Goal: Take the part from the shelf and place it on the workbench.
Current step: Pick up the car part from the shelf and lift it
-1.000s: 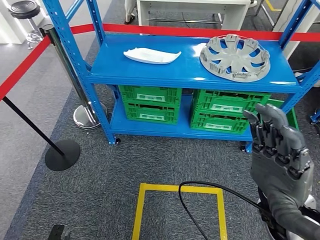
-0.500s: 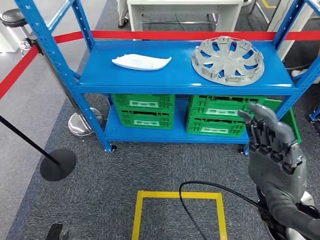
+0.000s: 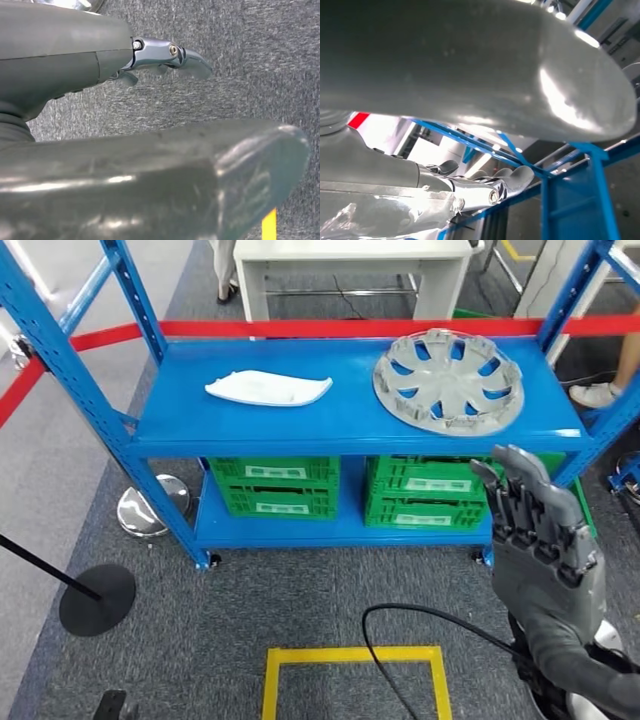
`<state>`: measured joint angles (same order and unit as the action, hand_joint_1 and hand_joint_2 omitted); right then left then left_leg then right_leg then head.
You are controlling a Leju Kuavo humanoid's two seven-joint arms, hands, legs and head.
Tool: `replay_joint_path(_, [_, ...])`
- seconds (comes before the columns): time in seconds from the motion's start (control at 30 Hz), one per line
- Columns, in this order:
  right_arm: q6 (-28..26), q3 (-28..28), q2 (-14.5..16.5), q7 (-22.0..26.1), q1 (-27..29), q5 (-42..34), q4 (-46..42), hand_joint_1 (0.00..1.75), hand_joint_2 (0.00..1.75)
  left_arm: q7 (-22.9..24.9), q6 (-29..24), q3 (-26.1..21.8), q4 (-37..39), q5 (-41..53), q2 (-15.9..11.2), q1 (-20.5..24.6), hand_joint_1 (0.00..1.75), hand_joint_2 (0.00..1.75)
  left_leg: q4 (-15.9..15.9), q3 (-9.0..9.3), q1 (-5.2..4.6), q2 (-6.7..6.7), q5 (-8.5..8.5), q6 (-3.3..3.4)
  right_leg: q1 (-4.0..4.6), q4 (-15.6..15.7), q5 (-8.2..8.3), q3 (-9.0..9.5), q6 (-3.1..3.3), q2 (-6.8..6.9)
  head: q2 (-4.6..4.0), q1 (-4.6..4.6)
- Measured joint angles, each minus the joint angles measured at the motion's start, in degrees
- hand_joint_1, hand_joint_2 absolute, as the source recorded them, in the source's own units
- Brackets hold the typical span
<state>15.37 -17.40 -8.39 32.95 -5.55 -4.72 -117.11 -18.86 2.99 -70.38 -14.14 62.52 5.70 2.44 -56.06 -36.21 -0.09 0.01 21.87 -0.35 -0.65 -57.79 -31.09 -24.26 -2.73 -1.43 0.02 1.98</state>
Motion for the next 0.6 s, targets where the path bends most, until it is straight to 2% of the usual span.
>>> replay_joint_path(0.03, [0.0, 0.0, 0.0, 0.0, 0.0, 0.0, 0.0, 0.00, 0.00, 0.0, 0.0, 0.0, 0.0, 0.0, 0.0, -0.1, 0.00, 0.00, 0.2, 0.87, 0.08, -0.02, 0.31, 0.33, 0.02, -2.0, 0.25, -0.96, -0.12, 0.25, 0.01, -0.22])
replay_joint_path(0.07, [0.0, 0.0, 0.0, 0.0, 0.0, 0.0, 0.0, 0.00, 0.00, -0.1, 0.0, 0.0, 0.0, 0.0, 0.0, -0.1, 0.00, 0.00, 0.4, 1.76, 0.14, -0.06, 0.70, 0.57, 0.02, -5.3, 0.08, -2.78, -0.15, 0.49, 0.01, -0.40])
replay_joint_path(0.1, [0.0, 0.0, 0.0, 0.1, 0.1, 0.0, 0.0, 0.00, 0.00, -0.1, 0.0, 0.0, 0.0, 0.0, 0.0, -0.1, 0.00, 0.00, 0.5, 2.61, 0.14, -0.05, 1.42, 0.73, 0.03, -9.4, -0.82, -5.31, -0.22, 0.65, 0.01, -0.60])
replay_joint_path(0.17, [0.0, 0.1, 0.0, 0.1, 0.4, 0.0, 0.1, 0.00, 0.00, -0.1, 0.0, 0.0, 0.0, 0.0, 0.0, -0.1, 0.00, 0.00, 0.5, 4.42, 0.14, -0.06, 3.03, 0.84, 0.01, -15.1, -4.66, -10.54, -0.49, 0.71, 0.01, -0.80])
replay_joint_path(0.2, [0.0, 0.1, 0.0, 0.1, 0.6, 0.0, 0.1, 0.00, 0.00, -0.1, 0.0, 0.0, 0.0, 0.0, -0.1, -0.2, 0.00, 0.00, 0.5, 5.47, 0.15, -0.08, 3.89, 0.82, -0.05, -15.8, -6.34, -12.41, -0.73, 0.74, 0.01, -0.87])
replay_joint_path(0.23, [0.0, 0.1, 0.0, 0.1, 0.7, 0.0, 0.1, 0.00, 0.00, -0.1, 0.0, 0.0, 0.0, 0.0, -0.1, -0.2, 0.00, 0.00, 0.5, 6.60, 0.18, -0.14, 4.75, 0.73, -0.16, -14.7, -6.67, -13.44, -0.97, 0.78, 0.01, -0.88])
replay_joint_path(0.27, [0.0, 0.1, 0.0, 0.1, 0.8, 0.0, 0.1, 0.00, 0.00, -0.1, 0.0, 0.0, 0.0, 0.0, -0.1, -0.2, 0.00, 0.00, 0.5, 7.82, 0.23, -0.19, 5.65, 0.58, -0.32, -12.2, -5.32, -13.82, -1.22, 0.85, 0.01, -0.91])
replay_joint_path(0.3, [0.0, 0.1, 0.0, 0.1, 1.0, 0.0, 0.1, 0.00, 0.00, -0.1, 0.0, 0.0, 0.0, 0.0, -0.1, -0.3, 0.00, 0.00, 0.5, 8.90, 0.28, -0.25, 6.56, 0.34, -0.54, -8.8, -2.04, -13.73, -1.47, 1.01, 0.00, -0.97])
replay_joint_path(0.33, [0.0, 0.2, 0.0, 0.2, 1.3, 0.0, 0.2, 0.00, 0.00, -0.1, 0.0, 0.0, 0.0, 0.0, -0.1, -0.3, 0.00, 0.00, 0.4, 9.96, 0.28, -0.31, 7.56, 0.04, -0.69, -5.5, 2.09, -13.48, -1.49, 1.43, 0.00, -1.02])
replay_joint_path(0.37, [0.0, 0.2, 0.0, 0.2, 1.5, 0.0, 0.3, 0.00, 0.00, -0.1, 0.0, 0.0, 0.0, 0.1, -0.2, -0.3, 0.00, 0.00, 0.4, 10.78, 0.27, -0.32, 8.57, -0.30, -0.66, -3.2, 5.30, -13.07, -1.14, 1.75, 0.00, -0.98])
replay_joint_path(0.4, [0.1, 0.3, 0.0, 0.3, 1.7, 0.0, 0.3, 0.00, 0.00, -0.1, -0.1, 0.0, 0.0, 0.1, -0.2, -0.3, 0.00, 0.00, 0.4, 11.51, 0.33, -0.31, 9.38, -0.69, -0.53, -1.9, 7.49, -12.83, -0.65, 1.94, 0.00, -0.85])
replay_joint_path(0.43, [0.1, 0.4, 0.0, 0.4, 1.7, 0.0, 0.3, 0.00, 0.00, -0.1, -0.1, 0.0, 0.0, 0.1, -0.2, -0.2, 0.00, 0.00, 0.3, 12.08, 0.44, -0.27, 9.79, -1.11, -0.26, -1.6, 8.11, -12.55, 0.05, 2.00, 0.00, -0.78])
replay_joint_path(0.5, [0.2, 0.6, 0.0, 0.6, 1.7, 0.0, 0.2, 0.00, 0.00, -0.2, -0.1, 0.0, 0.0, 0.2, 0.0, 0.1, 0.00, 0.00, -1.2, 11.86, 0.84, -0.16, 9.20, -1.83, 0.02, -1.6, 7.49, -11.66, 1.15, 1.50, 0.00, -0.69])
replay_joint_path(0.53, [0.3, 0.7, 0.0, 0.6, 1.7, 0.0, 0.2, 0.00, 0.00, -0.2, -0.1, 0.0, 0.0, 0.2, 0.1, 0.3, 0.00, 0.00, -3.6, 10.56, 0.95, -0.14, 8.51, -2.08, 0.06, -1.5, 7.14, -11.05, 1.58, 1.42, 0.00, -0.72])
replay_joint_path(0.57, [0.4, 0.8, 0.0, 0.7, 1.7, 0.0, 0.1, 0.00, 0.00, -0.2, -0.1, 0.0, 0.0, 0.3, 0.3, 0.4, 0.00, 0.00, -7.0, 8.34, 1.02, -0.14, 8.29, -2.24, 0.03, -1.3, 6.69, -10.36, 1.93, 1.36, 0.00, -0.67])
replay_joint_path(0.6, [0.5, 0.8, 0.0, 0.7, 1.7, 0.1, 0.1, 0.00, 0.00, -0.2, -0.1, 0.0, 0.0, 0.5, 0.4, 0.4, 0.00, 0.00, -10.9, 5.53, 1.01, -0.14, 8.85, -2.34, 0.04, -1.2, 6.24, -9.74, 2.19, 1.38, 0.00, -0.63])
